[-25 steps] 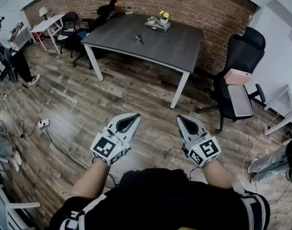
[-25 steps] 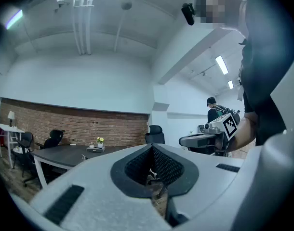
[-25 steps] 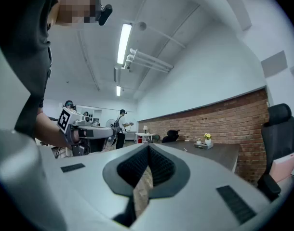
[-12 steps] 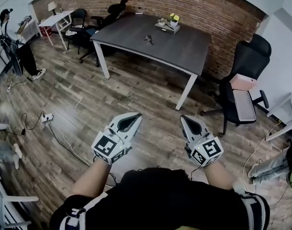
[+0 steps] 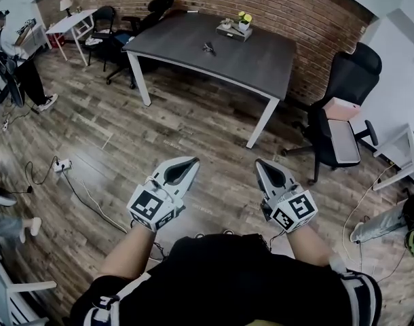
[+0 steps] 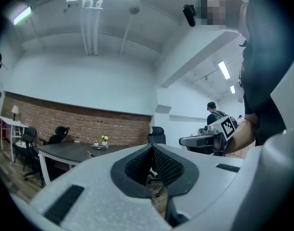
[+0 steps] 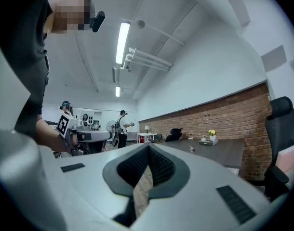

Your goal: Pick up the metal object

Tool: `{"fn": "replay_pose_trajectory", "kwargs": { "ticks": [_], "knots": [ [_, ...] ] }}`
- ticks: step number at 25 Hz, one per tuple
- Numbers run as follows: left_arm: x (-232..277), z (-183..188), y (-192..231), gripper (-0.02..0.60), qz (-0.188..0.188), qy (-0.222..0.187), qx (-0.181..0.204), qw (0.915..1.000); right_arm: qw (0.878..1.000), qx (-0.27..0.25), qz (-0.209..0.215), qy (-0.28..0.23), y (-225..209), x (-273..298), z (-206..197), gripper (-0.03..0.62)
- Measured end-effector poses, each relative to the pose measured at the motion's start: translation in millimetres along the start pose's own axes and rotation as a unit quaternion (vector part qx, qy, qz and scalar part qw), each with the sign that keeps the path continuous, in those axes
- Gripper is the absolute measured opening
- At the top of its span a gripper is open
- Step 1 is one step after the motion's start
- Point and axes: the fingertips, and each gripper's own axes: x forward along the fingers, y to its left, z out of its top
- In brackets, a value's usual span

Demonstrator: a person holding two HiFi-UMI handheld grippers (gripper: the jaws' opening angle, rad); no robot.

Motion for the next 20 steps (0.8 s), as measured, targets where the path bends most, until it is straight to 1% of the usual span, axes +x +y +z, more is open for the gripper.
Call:
{"fn": "replay_pose_trajectory", "kwargs": {
  "ticks": [4,8,10,13,15,20],
  "knots": [
    [-7.2,-6.8,15.0,0.008,-0.001,0.001,-0.003,1.0,1.0,-0.003,-0.006,0.0,2.3,10.6,-4.0,-0.006],
    [2.7,-13.3,40.3,0.008,0.004,-0.002,-0.031,0.9995,1.0,-0.012,-0.007,0.017,-4.1,24.3,-13.0,-0.006],
    [12.7,-13.4,51.6,0.008,0.003,-0.007,-0.026,0.9996,0.999,-0.011,-0.009,0.029,-15.8,31.6,-19.1,-0.006],
    [35.2,-16.1,81.5,0.008,0.004,-0.011,-0.031,0.9994,0.999,0.017,-0.013,0.027,-46.8,55.9,-21.8,-0.006],
    [55.4,-19.4,104.8,0.008,0.005,-0.006,-0.035,0.9993,0.999,0.023,-0.015,0.018,-71.7,76.1,-19.1,-0.006],
    [131.8,-14.8,175.8,0.008,0.013,-0.004,-0.01,0.9999,1.0,-0.015,0.0,0.02,-146.7,143.4,-18.9,-0.006]
  ]
}}
